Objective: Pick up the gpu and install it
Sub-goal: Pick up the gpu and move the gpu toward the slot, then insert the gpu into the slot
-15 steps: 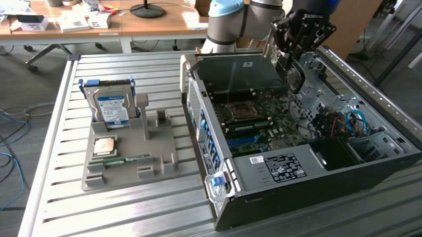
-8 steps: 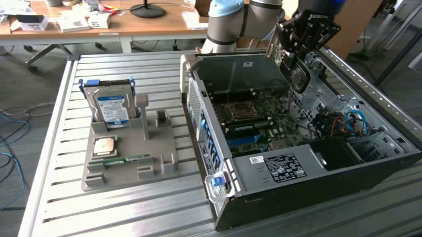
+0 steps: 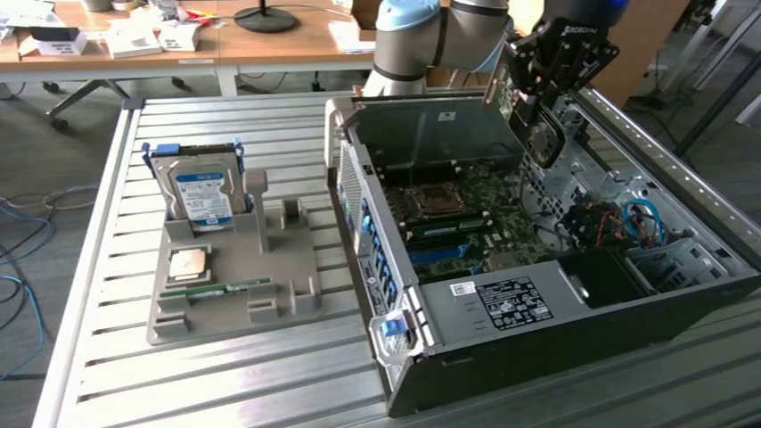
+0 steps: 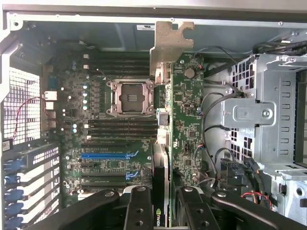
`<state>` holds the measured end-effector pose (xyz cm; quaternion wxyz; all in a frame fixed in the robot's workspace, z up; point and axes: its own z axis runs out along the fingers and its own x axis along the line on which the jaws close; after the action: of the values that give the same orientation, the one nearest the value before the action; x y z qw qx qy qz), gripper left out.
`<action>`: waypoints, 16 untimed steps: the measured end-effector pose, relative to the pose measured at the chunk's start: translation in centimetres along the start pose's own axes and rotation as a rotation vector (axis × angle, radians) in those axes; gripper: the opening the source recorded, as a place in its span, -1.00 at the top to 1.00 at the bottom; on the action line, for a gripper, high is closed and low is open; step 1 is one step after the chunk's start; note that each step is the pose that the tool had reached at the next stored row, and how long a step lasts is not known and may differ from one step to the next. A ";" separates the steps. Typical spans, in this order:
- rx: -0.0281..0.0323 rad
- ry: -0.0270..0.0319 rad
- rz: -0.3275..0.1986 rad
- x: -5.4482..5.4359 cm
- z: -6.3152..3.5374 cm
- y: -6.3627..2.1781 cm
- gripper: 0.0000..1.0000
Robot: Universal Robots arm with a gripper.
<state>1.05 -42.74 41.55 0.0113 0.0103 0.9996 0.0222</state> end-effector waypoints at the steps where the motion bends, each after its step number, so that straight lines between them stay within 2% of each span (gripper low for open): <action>1: 0.0000 0.0000 0.000 0.0 0.00 0.00 0.47; 8: -0.0002 0.0000 0.000 0.0 0.06 0.00 0.47; 16: -0.0001 0.0000 0.000 -0.6 0.10 0.01 0.47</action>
<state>1.63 -42.74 41.47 0.0113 0.0102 0.9996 0.0222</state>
